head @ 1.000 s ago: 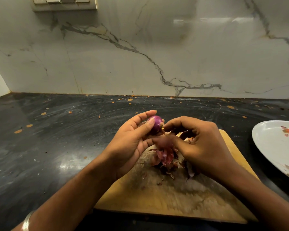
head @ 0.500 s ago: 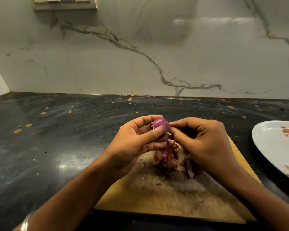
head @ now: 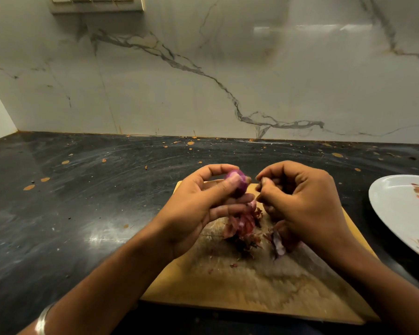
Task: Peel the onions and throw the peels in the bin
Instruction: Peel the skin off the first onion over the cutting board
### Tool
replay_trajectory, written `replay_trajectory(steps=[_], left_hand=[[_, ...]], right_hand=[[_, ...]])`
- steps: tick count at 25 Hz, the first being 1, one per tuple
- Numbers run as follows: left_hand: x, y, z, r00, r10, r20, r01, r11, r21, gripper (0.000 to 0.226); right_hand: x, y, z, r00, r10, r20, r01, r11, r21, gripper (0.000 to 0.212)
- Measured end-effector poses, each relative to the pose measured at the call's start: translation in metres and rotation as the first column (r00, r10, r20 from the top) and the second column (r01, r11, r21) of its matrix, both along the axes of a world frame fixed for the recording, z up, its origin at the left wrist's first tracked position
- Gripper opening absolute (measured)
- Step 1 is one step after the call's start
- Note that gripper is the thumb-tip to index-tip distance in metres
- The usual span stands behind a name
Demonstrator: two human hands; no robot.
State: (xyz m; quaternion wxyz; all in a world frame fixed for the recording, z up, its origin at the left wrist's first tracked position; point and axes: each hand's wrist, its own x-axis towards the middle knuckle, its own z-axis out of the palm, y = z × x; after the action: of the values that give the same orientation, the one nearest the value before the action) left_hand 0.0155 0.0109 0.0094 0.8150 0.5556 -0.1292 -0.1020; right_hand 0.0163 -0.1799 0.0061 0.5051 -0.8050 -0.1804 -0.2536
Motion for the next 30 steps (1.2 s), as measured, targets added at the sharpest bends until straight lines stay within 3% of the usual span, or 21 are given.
replay_trajectory(steps=[2, 6, 8, 14, 26, 30], left_hand=[[0.0016, 0.0027, 0.0017, 1.000, -0.011, -0.022, 0.010, 0.998, -0.065, 0.042], [0.0019, 0.0012, 0.0004, 0.998, 0.036, -0.050, -0.038, 0.998, -0.054, 0.042], [0.0025, 0.0010, -0.0006, 0.998, 0.043, -0.048, -0.045, 0.998, -0.043, 0.044], [0.0009, -0.0003, -0.0018, 0.999, 0.002, -0.032, -0.002, 1.000, -0.011, 0.042], [-0.0015, -0.0029, -0.0047, 0.999, 0.017, 0.042, -0.021, 0.993, 0.118, 0.046], [0.0013, -0.0006, -0.0015, 0.999, -0.037, -0.021, 0.037, 0.999, 0.013, 0.040]], right_hand=[[0.0020, -0.0001, 0.0001, 0.999, 0.002, -0.038, -0.003, 0.999, -0.039, 0.011], [-0.0017, 0.0062, 0.0012, 0.999, 0.033, 0.039, -0.023, 0.971, -0.238, 0.015], [-0.0022, 0.0063, 0.0018, 0.997, 0.051, 0.049, -0.041, 0.981, -0.188, 0.003], [-0.0025, 0.0040, 0.0024, 0.990, 0.136, -0.038, -0.135, 0.991, 0.007, 0.008], [-0.0058, 0.0079, -0.0009, 0.990, -0.051, 0.131, 0.072, 0.985, -0.160, 0.010], [-0.0046, 0.0067, 0.0019, 0.993, -0.075, 0.096, 0.088, 0.986, -0.142, 0.012]])
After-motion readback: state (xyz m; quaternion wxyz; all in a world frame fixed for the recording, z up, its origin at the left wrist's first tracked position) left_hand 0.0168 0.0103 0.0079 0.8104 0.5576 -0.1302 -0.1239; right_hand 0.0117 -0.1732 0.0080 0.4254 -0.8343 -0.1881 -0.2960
